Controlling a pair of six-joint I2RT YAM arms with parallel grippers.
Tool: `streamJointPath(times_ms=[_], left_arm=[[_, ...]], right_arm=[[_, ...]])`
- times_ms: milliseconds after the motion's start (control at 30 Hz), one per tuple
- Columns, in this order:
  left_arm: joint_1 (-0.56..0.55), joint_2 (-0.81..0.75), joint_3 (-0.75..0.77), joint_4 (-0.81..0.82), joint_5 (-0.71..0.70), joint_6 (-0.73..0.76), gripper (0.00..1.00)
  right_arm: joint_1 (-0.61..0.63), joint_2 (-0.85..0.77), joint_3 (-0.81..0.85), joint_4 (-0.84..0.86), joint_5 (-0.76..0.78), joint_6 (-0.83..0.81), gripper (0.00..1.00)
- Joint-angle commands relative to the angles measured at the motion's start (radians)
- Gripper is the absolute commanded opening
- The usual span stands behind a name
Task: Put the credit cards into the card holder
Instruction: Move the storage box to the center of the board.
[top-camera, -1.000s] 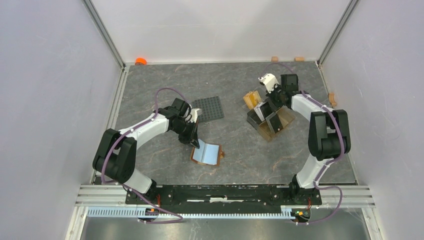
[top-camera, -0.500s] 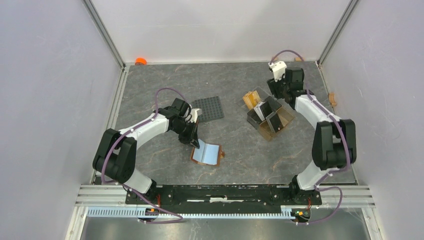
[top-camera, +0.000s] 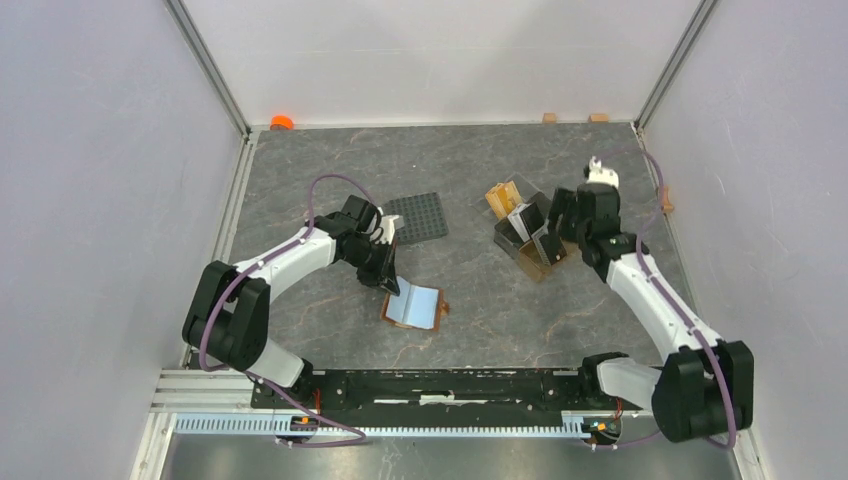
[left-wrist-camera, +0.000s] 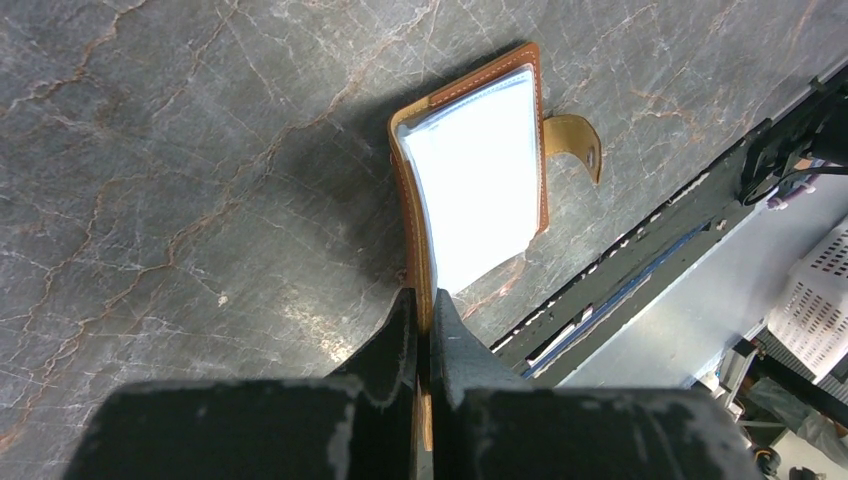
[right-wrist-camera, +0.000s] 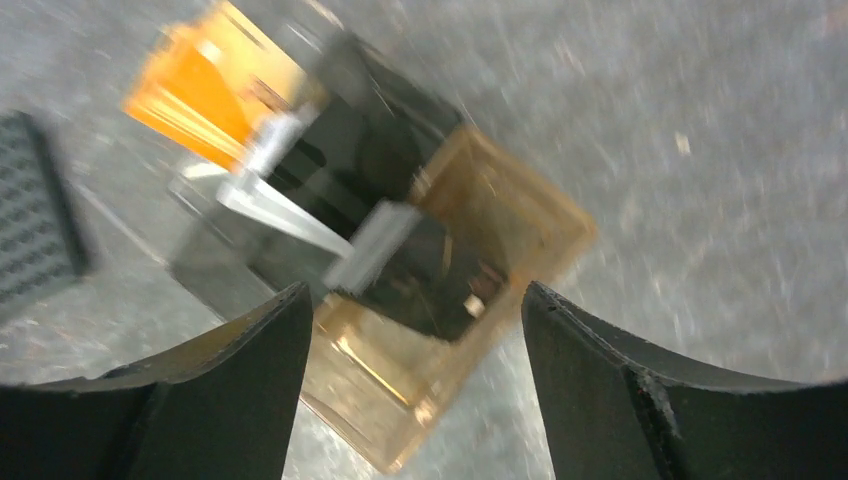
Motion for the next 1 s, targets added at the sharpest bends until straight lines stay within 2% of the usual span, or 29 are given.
streamJointPath(times_ms=[0, 267, 433, 533, 800, 967], left_arm=[[-0.002, -0.043, -0.005, 0.021, 0.04, 0.014, 0.02], [-0.011, -0.043, -0.008, 0.021, 0.038, 0.014, 0.02], [-0.01, -0.04, -0.01, 0.022, 0.034, 0.015, 0.02], [-0.01, -0.039, -0.009, 0.021, 0.029, 0.017, 0.02], [-0.011, -0.027, -0.01, 0.021, 0.016, 0.019, 0.02], [-0.011, -0.026, -0.012, 0.02, 0.01, 0.021, 0.02]], right_arm=[[0.007, -0.101, -0.135, -0.055, 0.17, 0.152, 0.8], [0.006, -0.031, -0.204, 0.032, 0.205, 0.133, 0.66], [0.004, 0.068, -0.186, 0.098, 0.224, 0.107, 0.6], [0.003, 0.123, -0.175, 0.108, 0.256, 0.093, 0.53], [-0.037, 0.178, -0.155, 0.158, 0.25, 0.0, 0.24], [-0.083, 0.234, -0.098, 0.178, 0.23, -0.15, 0.06]])
